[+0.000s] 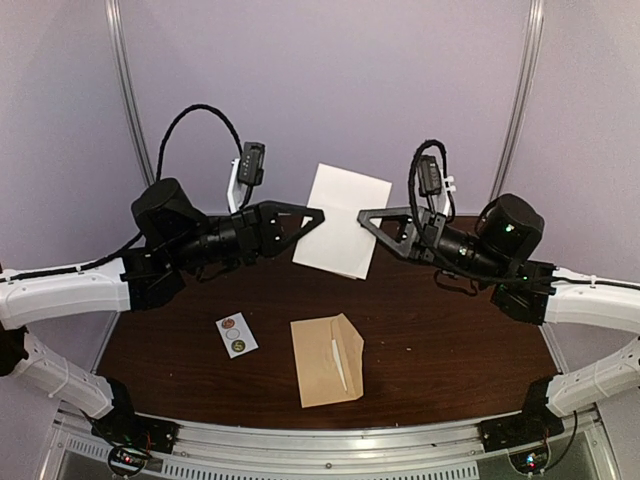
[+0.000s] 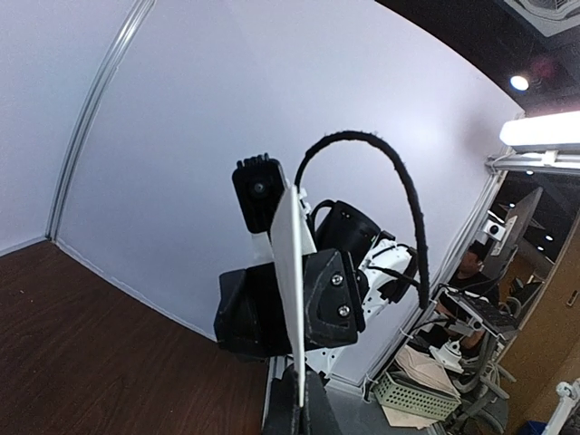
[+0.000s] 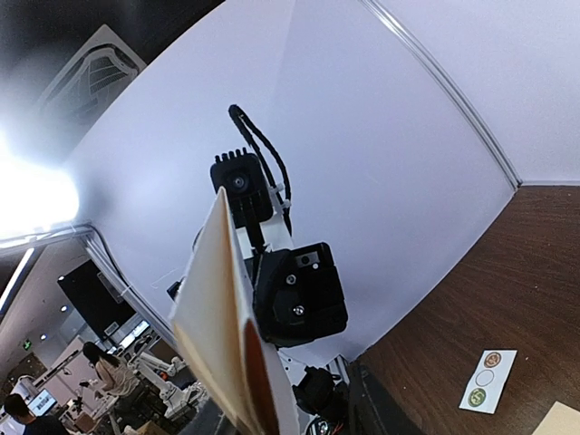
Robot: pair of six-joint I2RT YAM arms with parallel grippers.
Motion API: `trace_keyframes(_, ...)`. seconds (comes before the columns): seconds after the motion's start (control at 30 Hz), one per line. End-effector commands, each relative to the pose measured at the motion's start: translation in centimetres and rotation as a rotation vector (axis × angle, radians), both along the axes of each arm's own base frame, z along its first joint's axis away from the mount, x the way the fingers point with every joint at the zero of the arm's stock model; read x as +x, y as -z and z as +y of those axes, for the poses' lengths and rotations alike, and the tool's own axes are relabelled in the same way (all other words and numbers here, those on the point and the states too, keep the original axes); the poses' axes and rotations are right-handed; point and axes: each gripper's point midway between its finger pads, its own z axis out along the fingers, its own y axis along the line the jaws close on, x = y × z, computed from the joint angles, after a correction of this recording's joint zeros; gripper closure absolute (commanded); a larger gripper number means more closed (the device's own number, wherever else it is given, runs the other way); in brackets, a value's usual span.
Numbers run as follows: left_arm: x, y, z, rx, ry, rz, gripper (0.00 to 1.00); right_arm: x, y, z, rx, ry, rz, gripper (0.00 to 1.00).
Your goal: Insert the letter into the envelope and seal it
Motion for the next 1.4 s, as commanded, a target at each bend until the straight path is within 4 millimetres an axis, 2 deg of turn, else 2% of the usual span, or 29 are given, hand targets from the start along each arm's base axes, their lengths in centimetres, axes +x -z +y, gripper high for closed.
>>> trace_keyframes(0.0, -0.5, -0.4, 0.1, -0.03, 0.018, -0.011, 1.0, -1.2, -3.0, -0.6, 0.081, -0.03, -0.061, 0.68)
trace_keyframes(0.27, -0.1, 0.2, -0.4, -0.009, 0.017, 0.008, 1.0, -2.0, -3.7, -0.7, 0.095, -0.064, -0.08, 1.0)
trace_keyframes(0.3, 0.0, 0.3, -0.4, -0.002, 0.013, 0.01, 0.95, -2.0, -3.7, -0.8, 0.093, -0.058, -0.082, 1.0)
trace_keyframes(0.37, 0.2, 0.4, -0.4, 0.008, -0.001, 0.016, 0.72, -1.7, -3.5, -1.0, 0.073, -0.033, -0.08, 1.0)
trace_keyframes(0.43, 0.3, 0.4, -0.2, 0.017, -0.014, 0.016, 0.57, -1.4, -3.1, -1.2, 0.04, -0.007, -0.077, 1.0)
trace_keyframes(0.53, 0.4, 0.6, -0.1, 0.04, -0.026, 0.014, 0.55, -0.9, -2.0, -1.2, -0.053, 0.028, -0.066, 1.0)
trace_keyframes(0.63, 0.3, 0.8, -0.2, 0.066, -0.018, 0.014, 0.6, -0.5, -0.7, -0.9, -0.165, 0.038, -0.063, 1.0)
trace_keyframes(0.8, -0.1, 1.5, -0.6, 0.089, 0.018, 0.02, 0.8, -0.9, 0.6, -0.4, -0.27, -0.001, -0.057, 1.0)
trace_keyframes(1.0, -0.2, 1.8, -0.9, 0.099, 0.038, 0.027, 0.83, -1.0, 1.9, 0.1, -0.359, -0.027, -0.054, 1.0)
trace_keyframes(1.1, -0.2, 1.9, -1.0, 0.099, 0.043, 0.026, 1.0, -0.8, 2.1, 0.2, -0.382, -0.029, -0.056, 1.0)
trace_keyframes(1.2, -0.3, 1.9, -1.1, 0.101, 0.05, 0.026, 1.0, -0.9, 1.9, 0.4, -0.369, -0.034, -0.058, 1.0)
trace_keyframes(1.23, -0.3, 1.9, -1.1, 0.101, 0.049, 0.026, 1.0, -1.0, 1.8, 0.4, -0.357, -0.04, -0.059, 0.94)
trace_keyframes(1.27, -0.2, 2.0, -1.1, 0.102, 0.042, 0.029, 1.0, -1.1, 1.6, 0.5, -0.343, -0.051, -0.06, 0.82)
trace_keyframes(1.37, -0.2, 1.6, -0.8, 0.075, 0.032, 0.024, 1.0, -1.5, 1.4, 0.8, -0.287, -0.077, -0.05, 0.68)
